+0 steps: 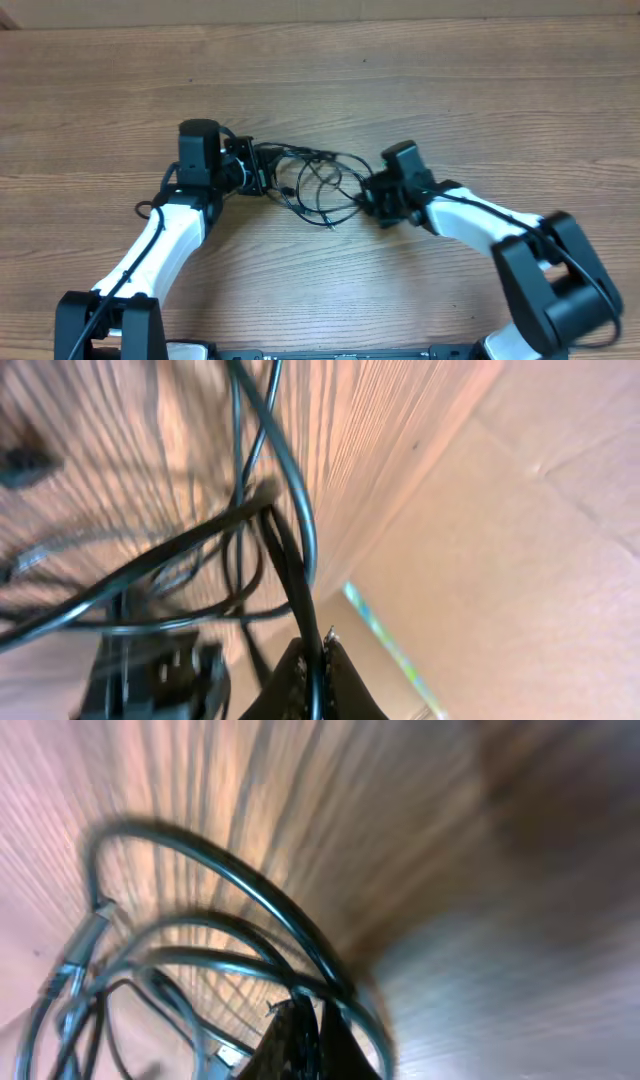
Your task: Untangle cables
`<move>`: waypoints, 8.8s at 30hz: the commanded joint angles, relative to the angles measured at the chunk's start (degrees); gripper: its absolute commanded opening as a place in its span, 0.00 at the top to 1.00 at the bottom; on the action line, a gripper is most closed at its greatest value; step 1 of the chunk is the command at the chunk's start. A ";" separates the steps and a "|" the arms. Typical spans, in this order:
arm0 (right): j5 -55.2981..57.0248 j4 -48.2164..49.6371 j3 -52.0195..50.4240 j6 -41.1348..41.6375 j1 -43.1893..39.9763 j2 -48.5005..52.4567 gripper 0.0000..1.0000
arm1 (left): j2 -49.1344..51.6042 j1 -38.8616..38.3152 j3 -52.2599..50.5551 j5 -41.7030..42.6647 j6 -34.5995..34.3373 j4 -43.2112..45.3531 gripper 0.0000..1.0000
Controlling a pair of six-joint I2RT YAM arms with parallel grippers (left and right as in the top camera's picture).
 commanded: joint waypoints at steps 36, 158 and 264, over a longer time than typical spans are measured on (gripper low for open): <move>26.64 -35.89 -0.55 -25.24 -3.54 -26.45 0.24 | -0.76 1.14 0.33 -18.45 63.52 -34.25 0.00; -27.17 -6.78 -0.52 -53.51 -3.54 -26.45 0.00 | -18.25 -12.17 18.45 24.59 113.96 -31.98 0.96; 23.15 -26.75 -0.52 -31.50 -10.67 -18.45 0.00 | -9.62 12.70 19.39 38.29 40.17 49.29 0.96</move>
